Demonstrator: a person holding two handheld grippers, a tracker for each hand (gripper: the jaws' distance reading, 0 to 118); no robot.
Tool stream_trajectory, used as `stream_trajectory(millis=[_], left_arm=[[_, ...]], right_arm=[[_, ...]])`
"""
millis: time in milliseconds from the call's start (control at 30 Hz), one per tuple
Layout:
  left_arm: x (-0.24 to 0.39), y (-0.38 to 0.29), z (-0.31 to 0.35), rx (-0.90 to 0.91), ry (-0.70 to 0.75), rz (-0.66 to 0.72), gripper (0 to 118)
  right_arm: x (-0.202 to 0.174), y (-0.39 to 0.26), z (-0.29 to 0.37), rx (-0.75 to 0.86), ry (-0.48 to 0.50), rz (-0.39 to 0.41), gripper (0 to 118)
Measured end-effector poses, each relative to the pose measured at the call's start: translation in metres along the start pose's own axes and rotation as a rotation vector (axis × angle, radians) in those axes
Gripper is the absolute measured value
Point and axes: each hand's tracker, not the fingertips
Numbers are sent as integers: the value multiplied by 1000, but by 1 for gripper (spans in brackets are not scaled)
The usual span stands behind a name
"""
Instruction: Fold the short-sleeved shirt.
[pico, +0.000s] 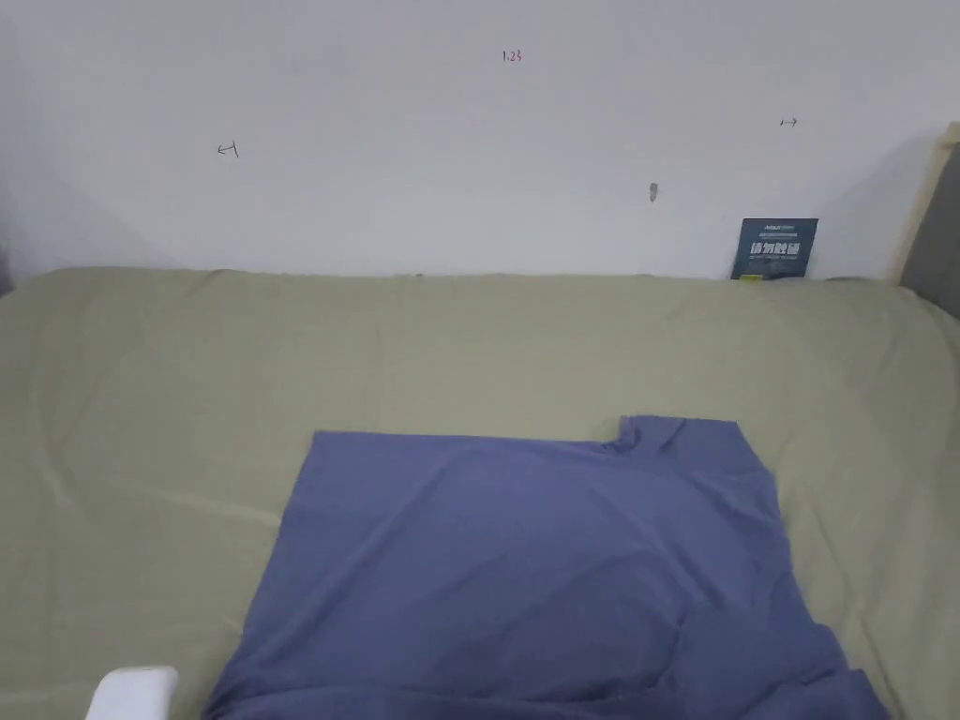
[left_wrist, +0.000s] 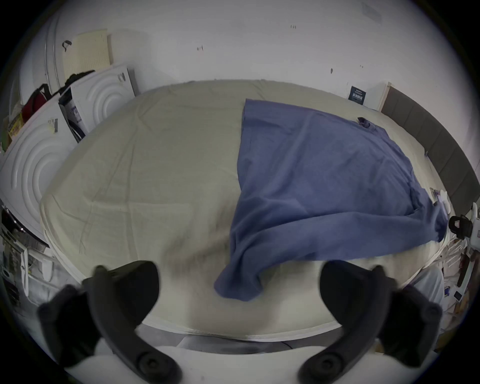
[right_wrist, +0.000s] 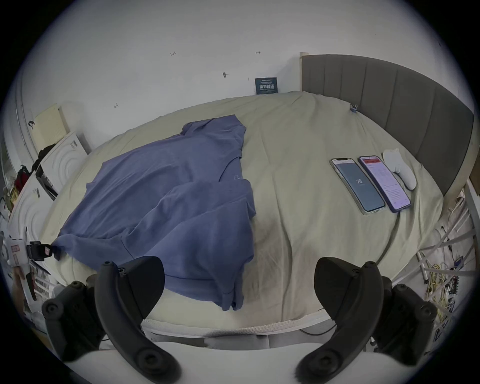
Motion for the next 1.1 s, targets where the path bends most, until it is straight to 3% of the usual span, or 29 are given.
stream_trajectory(millis=[167, 200, 233, 267, 300, 333, 367, 433, 533, 567, 600, 633, 667, 967, 1000, 1067, 1100], left_arm=[[-7, -3, 17, 10, -5, 30, 115], [-10, -3, 21, 14, -21, 38, 112], [-13, -3, 24, 21, -38, 42, 100], [-14, -4, 26, 24, -53, 32, 74], [-13, -4, 23, -14, -44, -18, 28], [-13, -6, 22, -14, -20, -27, 0], [-13, -7, 20, -4, -25, -32, 0], [-12, -7, 16, -11, -28, -37, 0], [-13, -5, 13, 30, -72, 40, 0], [-15, -5, 12, 37, -73, 45, 6], [-15, -4, 10, 39, -66, 48, 34], [-15, -3, 8, 21, -40, 35, 96], [-15, -3, 2, -8, -34, 19, 118], [-4, 11, -42, -28, -19, 9, 112], [-3, 12, -47, -36, -2, -6, 107], [-1, 13, -54, -49, -1, -9, 77], [-1, 14, -54, -63, -33, 7, 77]], right_arm=[[-9, 2, 17, -5, 12, 13, 116], [-10, 1, 19, -2, 23, 14, 115], [-10, 0, 20, 5, 44, 17, 105], [-11, -2, 19, 15, 42, 22, 81], [-14, -4, 21, 23, 21, 34, 43], [-16, -5, 17, 23, -13, 57, 0], [-17, -8, 15, 41, -52, 65, 0], [-15, -8, 14, 10, 30, 32, 0], [-20, -13, 15, 28, 10, 45, 0], [-23, -13, 20, 31, 13, 48, 0], [-24, -12, 22, 30, 16, 48, 0], [-25, -13, 21, 28, 17, 49, 0], [-25, -13, 21, 25, 23, 50, 0], [-22, -13, 22, 3, 28, 39, 0], [-22, -13, 22, -1, 29, 42, 0], [-22, -15, 23, -4, 27, 42, 0], [-19, -14, 23, -6, 27, 41, 0]])
